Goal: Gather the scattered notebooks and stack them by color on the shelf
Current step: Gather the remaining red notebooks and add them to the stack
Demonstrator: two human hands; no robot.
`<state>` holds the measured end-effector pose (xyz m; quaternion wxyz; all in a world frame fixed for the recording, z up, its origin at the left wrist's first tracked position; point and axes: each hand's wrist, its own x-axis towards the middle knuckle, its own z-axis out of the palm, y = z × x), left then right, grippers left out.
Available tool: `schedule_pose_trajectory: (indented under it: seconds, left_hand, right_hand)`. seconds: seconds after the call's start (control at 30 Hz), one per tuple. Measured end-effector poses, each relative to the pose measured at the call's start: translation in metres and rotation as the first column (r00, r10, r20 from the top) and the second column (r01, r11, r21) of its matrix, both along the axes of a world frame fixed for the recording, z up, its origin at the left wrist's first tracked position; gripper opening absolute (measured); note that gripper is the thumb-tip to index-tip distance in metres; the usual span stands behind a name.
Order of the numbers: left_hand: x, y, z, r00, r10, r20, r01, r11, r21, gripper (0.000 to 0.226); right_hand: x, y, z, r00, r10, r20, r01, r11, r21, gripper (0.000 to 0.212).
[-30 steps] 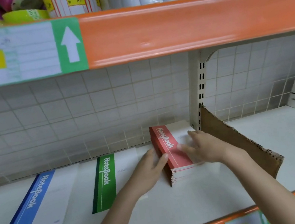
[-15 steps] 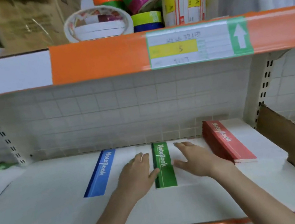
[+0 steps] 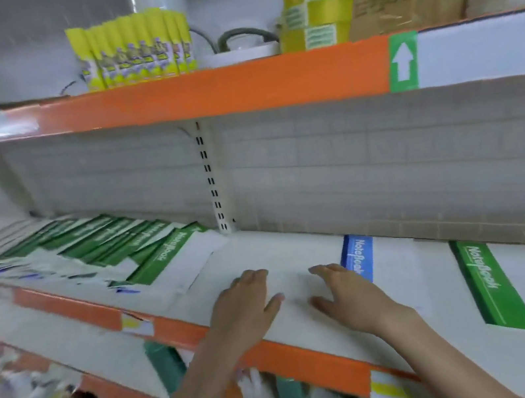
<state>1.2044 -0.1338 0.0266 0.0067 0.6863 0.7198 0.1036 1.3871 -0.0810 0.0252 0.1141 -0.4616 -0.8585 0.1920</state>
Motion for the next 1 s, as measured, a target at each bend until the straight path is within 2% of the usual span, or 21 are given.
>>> schedule_pose_trajectory:
  seconds: [0.23, 0.43, 0.7, 1.0]
  left_hand:
    - [-0.109, -0.062, 0.009, 0.981, 0.192, -0.003, -0.191, 0.98, 0.048, 0.053]
    - [-0.178, -0.101, 0.007, 0.942, 0.336, 0.004, -0.336, 0.94, 0.061, 0.051]
    - [-0.252, -0.11, -0.006, 0.908, 0.417, 0.05, -0.42, 0.904, 0.082, 0.052]
    - [-0.36, -0.086, -0.02, 0.896, 0.439, 0.072, -0.444, 0.891, 0.096, 0.052]
  right_hand:
    - [-0.134, -0.024, -0.003, 0.978, 0.187, -0.092, -0.18, 0.98, 0.08, 0.052]
    - [-0.224, -0.041, -0.005, 0.933, 0.351, -0.079, -0.344, 0.935, 0.088, 0.051]
    - [-0.319, -0.041, -0.009, 0.873, 0.48, -0.084, -0.467, 0.874, 0.137, 0.049]
    - [-0.441, -0.014, -0.007, 0.84, 0.524, -0.142, -0.493, 0.846, 0.203, 0.044]
